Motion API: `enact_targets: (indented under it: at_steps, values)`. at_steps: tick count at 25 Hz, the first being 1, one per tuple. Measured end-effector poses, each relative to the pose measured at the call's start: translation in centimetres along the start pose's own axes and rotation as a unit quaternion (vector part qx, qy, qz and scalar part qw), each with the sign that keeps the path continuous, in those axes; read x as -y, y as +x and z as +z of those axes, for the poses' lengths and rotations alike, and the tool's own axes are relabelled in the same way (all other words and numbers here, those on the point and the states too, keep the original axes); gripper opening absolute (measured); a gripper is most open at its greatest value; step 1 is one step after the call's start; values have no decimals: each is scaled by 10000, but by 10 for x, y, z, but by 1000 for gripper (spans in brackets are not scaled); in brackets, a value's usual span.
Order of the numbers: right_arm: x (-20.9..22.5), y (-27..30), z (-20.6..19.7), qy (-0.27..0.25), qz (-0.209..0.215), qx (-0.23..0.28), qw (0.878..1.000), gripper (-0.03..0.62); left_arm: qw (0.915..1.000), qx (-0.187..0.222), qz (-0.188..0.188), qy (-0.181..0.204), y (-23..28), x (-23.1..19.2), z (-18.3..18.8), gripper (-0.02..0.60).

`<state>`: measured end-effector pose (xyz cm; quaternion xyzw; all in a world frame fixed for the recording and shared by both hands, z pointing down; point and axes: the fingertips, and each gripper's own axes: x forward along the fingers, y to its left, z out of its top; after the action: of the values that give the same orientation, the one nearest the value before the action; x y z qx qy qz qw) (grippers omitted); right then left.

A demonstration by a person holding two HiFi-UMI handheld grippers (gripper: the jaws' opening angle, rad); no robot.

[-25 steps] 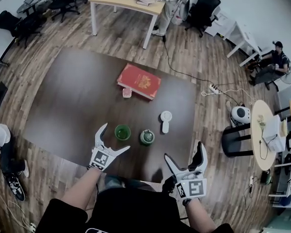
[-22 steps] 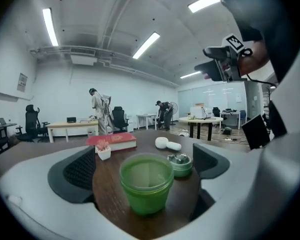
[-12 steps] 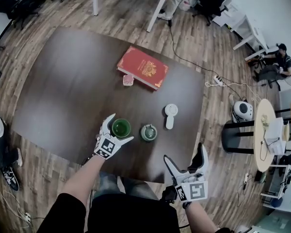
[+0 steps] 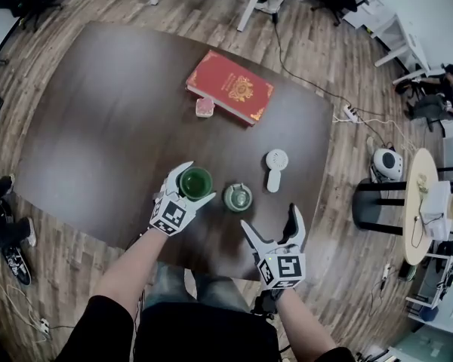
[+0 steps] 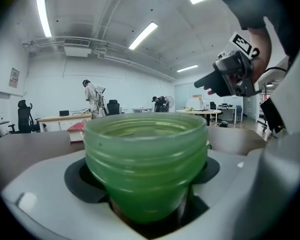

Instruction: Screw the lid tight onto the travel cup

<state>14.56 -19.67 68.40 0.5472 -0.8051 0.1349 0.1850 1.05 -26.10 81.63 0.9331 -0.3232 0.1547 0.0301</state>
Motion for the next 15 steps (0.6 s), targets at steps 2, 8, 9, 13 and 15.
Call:
enact_targets:
  at_steps: [2, 8, 9, 13, 15]
  values:
    - [-4, 24, -27, -4, 45, -258, 9997, 597, 10000, 9, -31, -6, 0, -1, 1, 414]
    - [-19, 84, -104, 0, 159, -963, 9952, 595, 10000, 41, -50, -33, 1, 0, 3, 411]
    - [-19, 91, -113, 26, 160, -1046, 9944, 595, 10000, 50, -48, -39, 1, 0, 3, 411]
    - [-16, 111, -137, -17, 107, -1226, 9924, 550, 9999, 91, -45, -23, 0, -2, 9, 411]
    - [-13, 114, -145, -180, 41, -1324, 9910, 500, 9999, 91, -48, -27, 1, -2, 9, 411]
